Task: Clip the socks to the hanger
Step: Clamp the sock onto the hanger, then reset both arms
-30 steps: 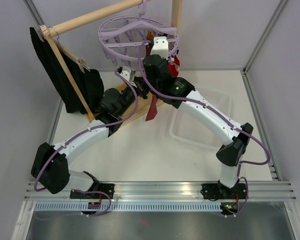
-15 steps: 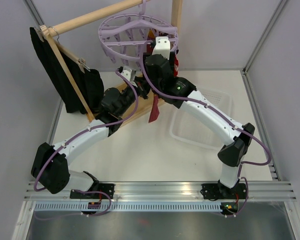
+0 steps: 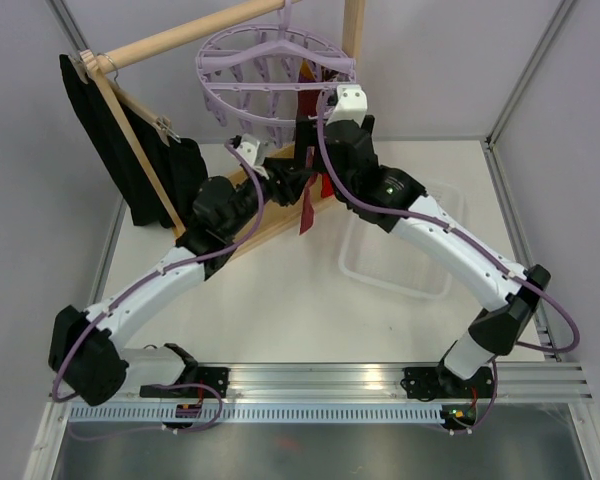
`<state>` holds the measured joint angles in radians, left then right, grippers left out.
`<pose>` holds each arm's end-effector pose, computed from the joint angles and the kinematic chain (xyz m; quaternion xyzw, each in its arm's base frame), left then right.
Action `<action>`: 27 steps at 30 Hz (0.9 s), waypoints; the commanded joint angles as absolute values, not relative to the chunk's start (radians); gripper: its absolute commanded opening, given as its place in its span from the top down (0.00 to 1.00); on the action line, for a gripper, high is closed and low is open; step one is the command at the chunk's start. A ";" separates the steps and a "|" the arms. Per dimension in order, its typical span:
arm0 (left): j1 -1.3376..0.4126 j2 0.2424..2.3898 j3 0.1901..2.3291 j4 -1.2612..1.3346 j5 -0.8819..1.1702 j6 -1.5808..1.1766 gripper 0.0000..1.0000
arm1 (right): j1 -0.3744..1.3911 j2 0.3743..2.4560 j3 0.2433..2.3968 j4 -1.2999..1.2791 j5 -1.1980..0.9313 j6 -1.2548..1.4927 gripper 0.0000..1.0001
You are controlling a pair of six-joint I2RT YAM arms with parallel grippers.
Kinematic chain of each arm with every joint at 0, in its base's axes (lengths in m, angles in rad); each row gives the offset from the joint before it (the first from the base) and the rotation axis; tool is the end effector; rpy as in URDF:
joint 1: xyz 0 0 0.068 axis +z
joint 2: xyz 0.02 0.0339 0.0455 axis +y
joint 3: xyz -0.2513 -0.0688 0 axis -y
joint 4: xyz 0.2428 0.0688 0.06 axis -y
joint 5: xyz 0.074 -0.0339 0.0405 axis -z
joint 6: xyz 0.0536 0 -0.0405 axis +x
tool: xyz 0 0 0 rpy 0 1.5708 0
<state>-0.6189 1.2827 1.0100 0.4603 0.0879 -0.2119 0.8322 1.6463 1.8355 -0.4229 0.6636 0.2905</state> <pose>0.2610 -0.1916 0.3706 0.1619 0.6172 -0.3362 0.6927 0.2797 0.2582 0.4418 -0.0040 0.7689 0.0956 0.6322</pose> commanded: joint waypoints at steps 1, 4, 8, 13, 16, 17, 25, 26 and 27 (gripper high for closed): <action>-0.618 1.137 0.956 0.370 0.084 -0.241 0.40 | 0.793 1.527 1.722 -0.426 0.557 0.379 0.02; -0.620 1.019 0.925 0.228 0.069 -0.259 0.27 | 0.770 1.427 1.617 -0.428 0.500 0.406 0.02; -0.621 0.885 0.904 0.037 0.080 -0.278 0.20 | 0.750 1.258 1.450 -0.420 0.454 0.462 0.02; -0.624 0.741 0.887 -0.188 0.084 -0.279 0.00 | 0.750 1.103 1.178 -0.390 0.387 0.514 0.02; -0.624 0.635 0.884 -0.350 0.060 -0.290 0.00 | 0.750 0.964 1.016 -0.423 0.400 0.540 0.02; -0.624 0.620 0.884 -0.394 0.054 -0.298 0.00 | 0.750 0.944 0.981 -0.429 0.409 0.549 0.02; -0.624 0.549 0.908 -0.511 0.031 -0.319 0.00 | 0.750 0.836 0.937 -0.477 0.492 0.538 0.02; -0.624 0.549 0.911 -0.515 0.032 -0.318 0.00 | 0.750 0.835 0.940 -0.485 0.497 0.540 0.02; -0.624 0.549 0.916 -0.521 0.032 -0.314 0.00 | 0.750 0.830 0.937 -0.476 0.500 0.531 0.02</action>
<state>-0.6197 0.5453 0.8833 -0.4553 0.0525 -0.2878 0.7498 0.8406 0.9115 -0.4797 0.4564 0.5278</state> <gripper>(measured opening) 0.994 0.980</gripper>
